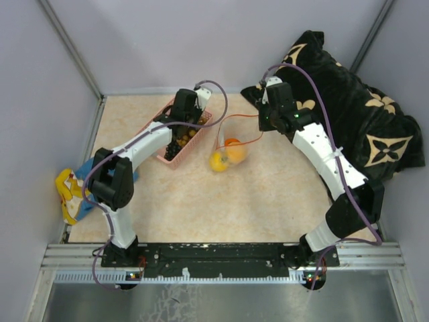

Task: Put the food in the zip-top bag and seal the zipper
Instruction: Pick up the fake fruit from the bin, then place the fake fruit in the zipper food storage bag.

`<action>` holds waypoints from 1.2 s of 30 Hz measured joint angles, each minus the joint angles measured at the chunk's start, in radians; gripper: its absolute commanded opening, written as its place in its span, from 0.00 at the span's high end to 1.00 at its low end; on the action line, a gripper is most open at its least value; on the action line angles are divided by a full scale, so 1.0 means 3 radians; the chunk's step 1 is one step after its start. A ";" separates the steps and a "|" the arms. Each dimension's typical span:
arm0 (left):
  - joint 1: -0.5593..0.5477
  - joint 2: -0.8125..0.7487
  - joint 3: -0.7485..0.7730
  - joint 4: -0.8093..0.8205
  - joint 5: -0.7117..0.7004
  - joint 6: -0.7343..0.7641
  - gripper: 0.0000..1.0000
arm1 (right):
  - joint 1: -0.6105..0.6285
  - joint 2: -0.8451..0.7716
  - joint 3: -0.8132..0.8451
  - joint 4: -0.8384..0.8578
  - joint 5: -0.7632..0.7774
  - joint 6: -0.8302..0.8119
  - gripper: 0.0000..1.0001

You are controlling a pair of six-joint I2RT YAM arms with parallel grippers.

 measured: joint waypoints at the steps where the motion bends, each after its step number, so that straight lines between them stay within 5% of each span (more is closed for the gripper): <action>1: 0.0000 -0.0028 0.0000 -0.0001 -0.0019 0.0024 1.00 | 0.0000 -0.0003 0.0000 0.0000 -0.0004 0.0000 1.00; 21: -0.0080 -0.1012 0.0102 -0.0231 0.0074 0.0167 1.00 | 0.0000 -0.0050 -0.0023 0.0022 -0.0081 0.0037 1.00; 36: -0.0729 -0.1469 0.0474 -0.0309 0.0303 -0.0184 1.00 | 0.0000 -0.0050 -0.0023 0.0027 -0.0132 0.0060 1.00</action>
